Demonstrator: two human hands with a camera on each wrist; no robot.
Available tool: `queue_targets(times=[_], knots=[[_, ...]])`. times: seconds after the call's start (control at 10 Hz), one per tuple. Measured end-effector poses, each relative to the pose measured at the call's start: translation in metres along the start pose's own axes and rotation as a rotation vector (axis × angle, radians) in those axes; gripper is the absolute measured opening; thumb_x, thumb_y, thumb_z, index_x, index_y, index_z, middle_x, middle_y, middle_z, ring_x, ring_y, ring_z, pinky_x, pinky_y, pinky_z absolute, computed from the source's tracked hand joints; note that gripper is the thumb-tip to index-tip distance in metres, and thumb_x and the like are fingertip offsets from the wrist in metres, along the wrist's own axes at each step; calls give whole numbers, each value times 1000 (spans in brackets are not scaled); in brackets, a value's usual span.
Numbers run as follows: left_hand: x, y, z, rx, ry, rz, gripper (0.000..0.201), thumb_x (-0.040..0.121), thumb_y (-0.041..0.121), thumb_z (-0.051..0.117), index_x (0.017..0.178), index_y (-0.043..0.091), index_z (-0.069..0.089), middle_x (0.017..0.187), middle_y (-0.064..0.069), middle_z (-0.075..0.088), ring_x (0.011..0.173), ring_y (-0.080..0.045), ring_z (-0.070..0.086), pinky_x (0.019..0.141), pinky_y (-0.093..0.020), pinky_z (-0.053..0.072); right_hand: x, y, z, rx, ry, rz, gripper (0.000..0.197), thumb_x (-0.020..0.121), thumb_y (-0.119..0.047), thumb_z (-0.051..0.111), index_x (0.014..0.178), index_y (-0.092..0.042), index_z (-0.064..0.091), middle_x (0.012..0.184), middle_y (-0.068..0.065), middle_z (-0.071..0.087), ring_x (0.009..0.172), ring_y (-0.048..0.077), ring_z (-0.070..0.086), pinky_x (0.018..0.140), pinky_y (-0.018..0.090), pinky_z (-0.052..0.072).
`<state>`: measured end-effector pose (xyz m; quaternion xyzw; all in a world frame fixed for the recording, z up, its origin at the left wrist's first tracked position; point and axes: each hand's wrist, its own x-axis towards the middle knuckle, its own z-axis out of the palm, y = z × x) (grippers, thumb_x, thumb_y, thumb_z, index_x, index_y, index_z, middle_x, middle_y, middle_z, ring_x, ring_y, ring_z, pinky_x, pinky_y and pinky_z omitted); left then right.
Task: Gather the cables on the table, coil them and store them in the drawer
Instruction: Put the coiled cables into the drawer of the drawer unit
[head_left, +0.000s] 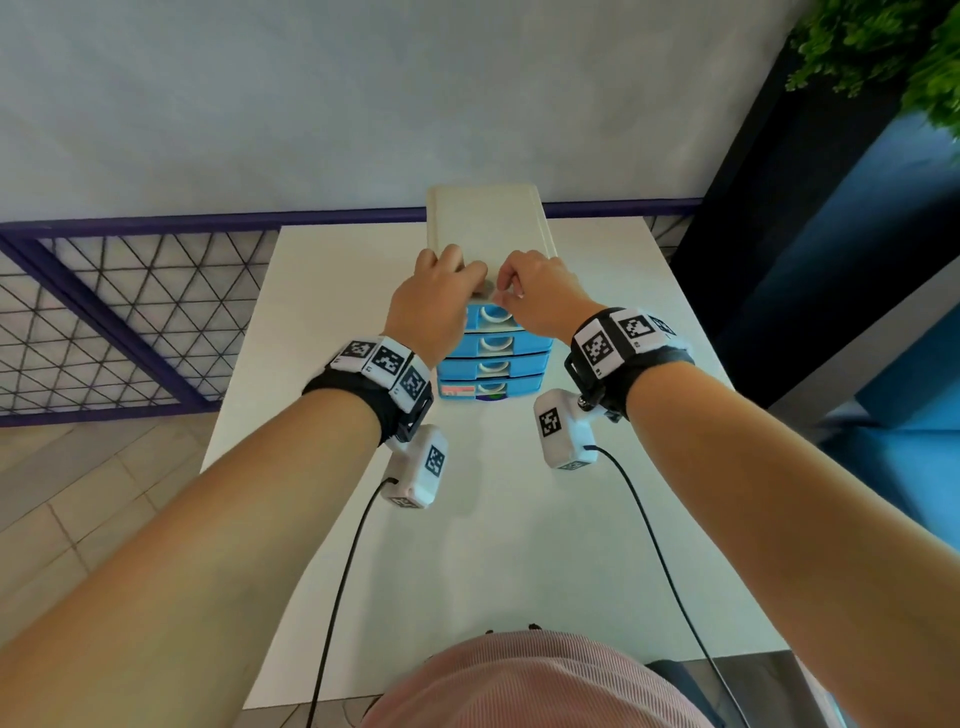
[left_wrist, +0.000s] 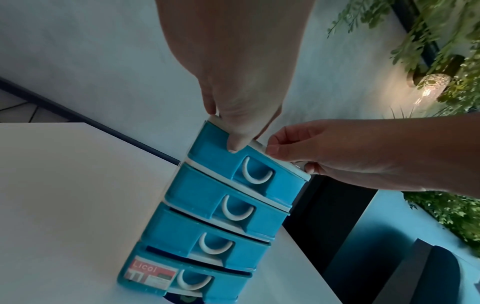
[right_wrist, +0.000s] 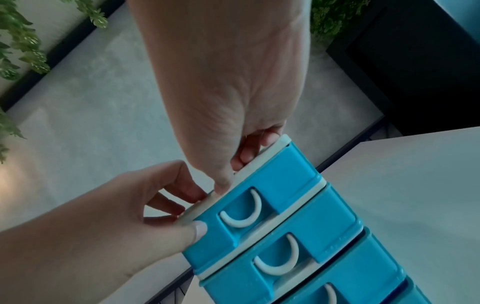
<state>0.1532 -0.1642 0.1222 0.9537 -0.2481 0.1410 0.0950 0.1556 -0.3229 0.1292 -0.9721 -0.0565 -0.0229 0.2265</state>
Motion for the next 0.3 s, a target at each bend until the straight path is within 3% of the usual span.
queue_targets(times=[0.1,0.2,0.3], knots=[[-1,1,-7,-44,-104,-3,23,83,4,55,102,15,49,106,-7,44,99,-27,41,54,-29,31,-4,0,-1,5,-30,2,14,93,-26,57,103,-16,57,97,-2,48,93,19,42,85,34,40],[7,-8,-22,-127,-261,-4,31,86,15,57,116,19,52,119,-4,46,112,-25,44,74,-36,45,0,-6,-15,34,-86,-24,10,91,-19,56,100,-15,57,96,0,51,92,21,51,77,28,40],[-13,-22,-40,-325,-429,-9,52,90,22,58,139,21,41,143,0,37,133,-19,36,109,-31,31,-17,3,-29,78,-256,-42,16,95,-19,50,104,-11,60,103,4,60,91,21,56,76,27,43]])
